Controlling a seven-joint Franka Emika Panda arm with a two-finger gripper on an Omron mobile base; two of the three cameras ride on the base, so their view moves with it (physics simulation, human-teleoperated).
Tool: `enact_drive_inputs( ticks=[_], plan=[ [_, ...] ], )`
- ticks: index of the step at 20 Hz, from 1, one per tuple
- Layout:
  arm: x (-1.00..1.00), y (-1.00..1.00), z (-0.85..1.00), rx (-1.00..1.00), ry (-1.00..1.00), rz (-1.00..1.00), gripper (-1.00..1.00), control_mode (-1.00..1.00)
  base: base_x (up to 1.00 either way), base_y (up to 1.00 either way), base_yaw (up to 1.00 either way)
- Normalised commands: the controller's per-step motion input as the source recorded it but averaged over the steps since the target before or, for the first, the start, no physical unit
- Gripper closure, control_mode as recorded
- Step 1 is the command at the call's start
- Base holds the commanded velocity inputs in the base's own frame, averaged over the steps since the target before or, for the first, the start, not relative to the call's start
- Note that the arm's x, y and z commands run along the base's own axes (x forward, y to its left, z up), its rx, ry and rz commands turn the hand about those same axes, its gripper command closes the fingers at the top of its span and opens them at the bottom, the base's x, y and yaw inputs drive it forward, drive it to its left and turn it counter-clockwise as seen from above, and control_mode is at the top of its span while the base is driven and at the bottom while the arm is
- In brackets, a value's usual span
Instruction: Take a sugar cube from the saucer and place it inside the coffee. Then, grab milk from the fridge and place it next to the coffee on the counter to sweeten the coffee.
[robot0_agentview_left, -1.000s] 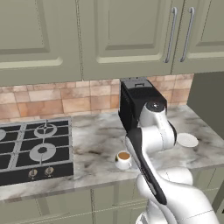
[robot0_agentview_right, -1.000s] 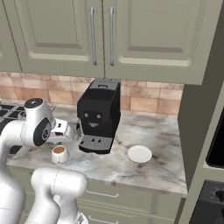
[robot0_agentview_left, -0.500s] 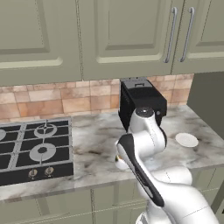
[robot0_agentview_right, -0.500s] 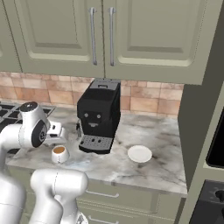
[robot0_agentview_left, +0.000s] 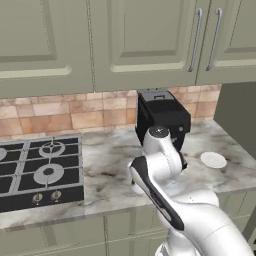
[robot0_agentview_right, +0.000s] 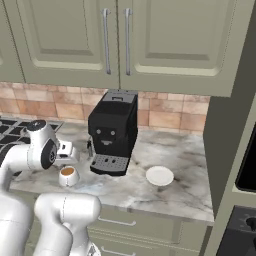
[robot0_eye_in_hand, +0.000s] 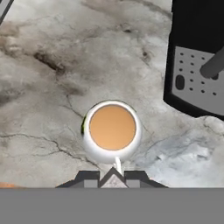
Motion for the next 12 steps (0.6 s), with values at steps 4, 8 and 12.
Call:
enact_drive_inputs(
  ticks=[4,8,12],
  plan=[
    [0.21,0.03,-0.24,0.0,0.0,0.0,1.0,-1.0,0.0,0.0,0.0],
    [0.2,0.05,-0.23,0.0,0.0,0.0,1.0,-1.0,0.0,0.0,0.0],
    [0.22,0.08,-0.19,0.0,0.0,0.0,1.0,-1.0,0.0,0.0,0.0]
  ],
)
